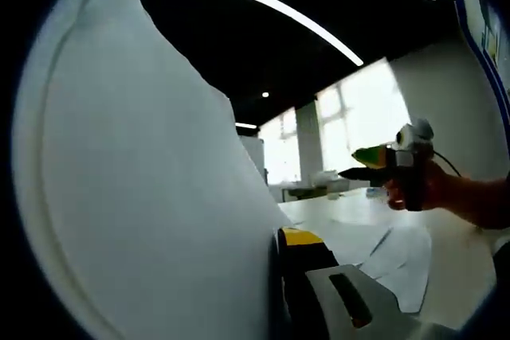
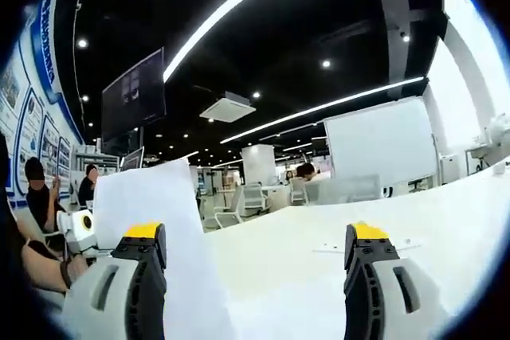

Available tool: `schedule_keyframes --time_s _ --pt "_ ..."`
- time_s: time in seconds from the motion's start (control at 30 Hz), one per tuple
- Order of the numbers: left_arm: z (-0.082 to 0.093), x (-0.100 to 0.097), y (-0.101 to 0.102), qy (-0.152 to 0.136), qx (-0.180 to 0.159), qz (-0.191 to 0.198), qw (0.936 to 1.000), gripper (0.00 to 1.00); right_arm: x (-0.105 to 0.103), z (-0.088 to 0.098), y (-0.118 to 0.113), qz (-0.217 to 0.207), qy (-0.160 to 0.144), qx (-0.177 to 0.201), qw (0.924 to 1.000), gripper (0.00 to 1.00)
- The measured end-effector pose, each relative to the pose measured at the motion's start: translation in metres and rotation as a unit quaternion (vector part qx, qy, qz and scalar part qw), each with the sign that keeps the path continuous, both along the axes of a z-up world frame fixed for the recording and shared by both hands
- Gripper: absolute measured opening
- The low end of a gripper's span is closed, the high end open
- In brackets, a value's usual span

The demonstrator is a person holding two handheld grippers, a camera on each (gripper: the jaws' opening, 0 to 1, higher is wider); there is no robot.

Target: Organize the stack of printing papers by aligning and flattening the scattered papers on the table

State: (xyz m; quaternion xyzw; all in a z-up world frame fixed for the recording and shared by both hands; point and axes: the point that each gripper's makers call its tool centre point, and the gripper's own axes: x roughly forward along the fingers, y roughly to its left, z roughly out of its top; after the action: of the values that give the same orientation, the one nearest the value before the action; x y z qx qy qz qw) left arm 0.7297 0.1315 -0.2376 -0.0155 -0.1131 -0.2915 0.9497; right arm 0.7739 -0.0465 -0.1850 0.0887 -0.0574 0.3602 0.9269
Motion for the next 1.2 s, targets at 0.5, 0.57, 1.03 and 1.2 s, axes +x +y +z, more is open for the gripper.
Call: schedule_keyframes --time_s 0.5,0.57,1.03,1.2 --pt "0.0 0.0 0.0 0.0 0.0 0.001 1.0 0.1 -0.006 -0.002 -0.014 -0.011 0.0 0.0 0.9999 0.88" --pt "0.0 0.0 0.0 0.0 0.0 0.001 1.0 0.1 -0.007 -0.002 -0.016 -0.013 0.0 -0.003 0.9999 0.88" --pt "0.0 -0.001 -0.002 0.0 0.0 0.0 1.0 0.1 -0.011 -0.015 -0.035 -0.028 0.012 -0.008 0.9995 0.88" --pt "0.001 -0.001 -0.003 0.0 0.0 -0.001 1.0 0.1 -0.012 -0.02 -0.042 -0.035 0.019 -0.01 0.9992 0.88"
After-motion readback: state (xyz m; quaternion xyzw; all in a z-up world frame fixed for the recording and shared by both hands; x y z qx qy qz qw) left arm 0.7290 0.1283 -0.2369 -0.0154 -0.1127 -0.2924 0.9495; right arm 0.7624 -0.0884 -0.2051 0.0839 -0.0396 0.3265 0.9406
